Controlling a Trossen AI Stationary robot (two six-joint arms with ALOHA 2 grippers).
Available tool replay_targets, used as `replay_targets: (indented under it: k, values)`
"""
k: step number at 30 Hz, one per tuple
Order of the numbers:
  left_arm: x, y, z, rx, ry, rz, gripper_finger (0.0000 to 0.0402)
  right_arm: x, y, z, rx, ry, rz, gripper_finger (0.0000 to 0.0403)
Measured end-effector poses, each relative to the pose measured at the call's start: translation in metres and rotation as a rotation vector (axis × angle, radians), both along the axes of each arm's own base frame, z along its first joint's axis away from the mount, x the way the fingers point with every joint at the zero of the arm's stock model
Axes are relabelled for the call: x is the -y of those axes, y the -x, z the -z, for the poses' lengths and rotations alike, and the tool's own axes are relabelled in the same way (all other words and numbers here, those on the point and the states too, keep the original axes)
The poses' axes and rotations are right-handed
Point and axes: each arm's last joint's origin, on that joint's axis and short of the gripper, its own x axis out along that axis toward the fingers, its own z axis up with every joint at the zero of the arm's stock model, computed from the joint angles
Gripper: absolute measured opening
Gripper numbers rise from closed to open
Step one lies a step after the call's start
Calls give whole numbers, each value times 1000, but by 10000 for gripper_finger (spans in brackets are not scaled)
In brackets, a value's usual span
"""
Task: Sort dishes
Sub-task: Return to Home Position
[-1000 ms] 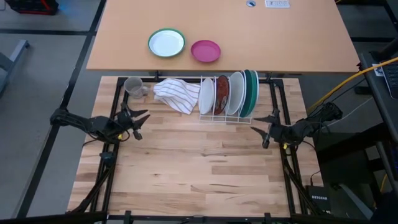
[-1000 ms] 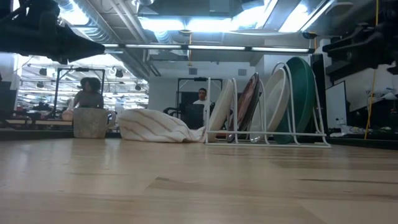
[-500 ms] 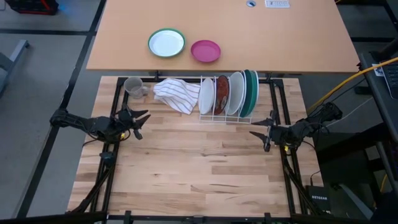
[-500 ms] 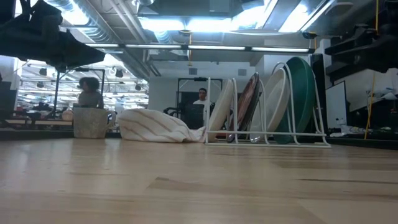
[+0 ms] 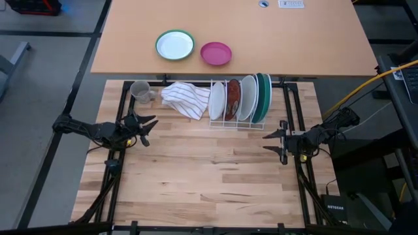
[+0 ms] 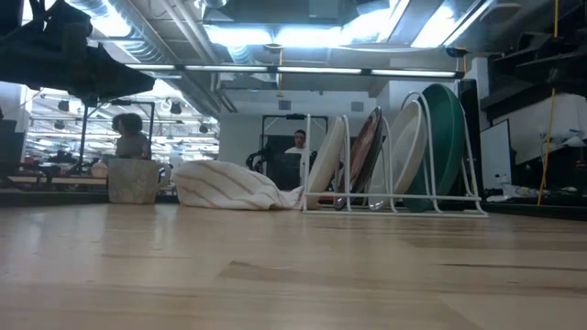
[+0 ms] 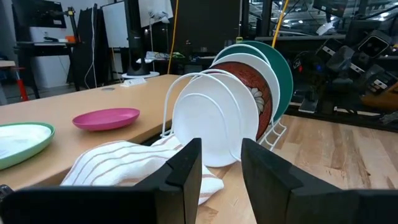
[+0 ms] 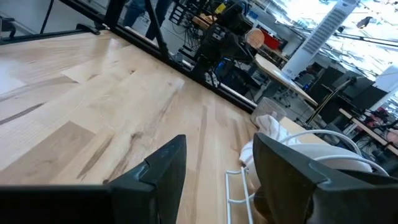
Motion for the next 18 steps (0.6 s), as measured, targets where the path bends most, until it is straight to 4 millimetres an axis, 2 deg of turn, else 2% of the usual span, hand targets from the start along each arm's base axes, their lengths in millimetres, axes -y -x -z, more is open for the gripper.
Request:
replay_targets:
  k: [10,15,18]
  values:
    - [0,0,0,0,0,0,104,-1,0,-4,38,-18,-16,189]
    - [0,0,0,-1,0,0,104,-5,-1,-3,50,-33,-157,189]
    - [0,0,0,-1,0,0,104,-10,-4,7,80,-53,-248,189]
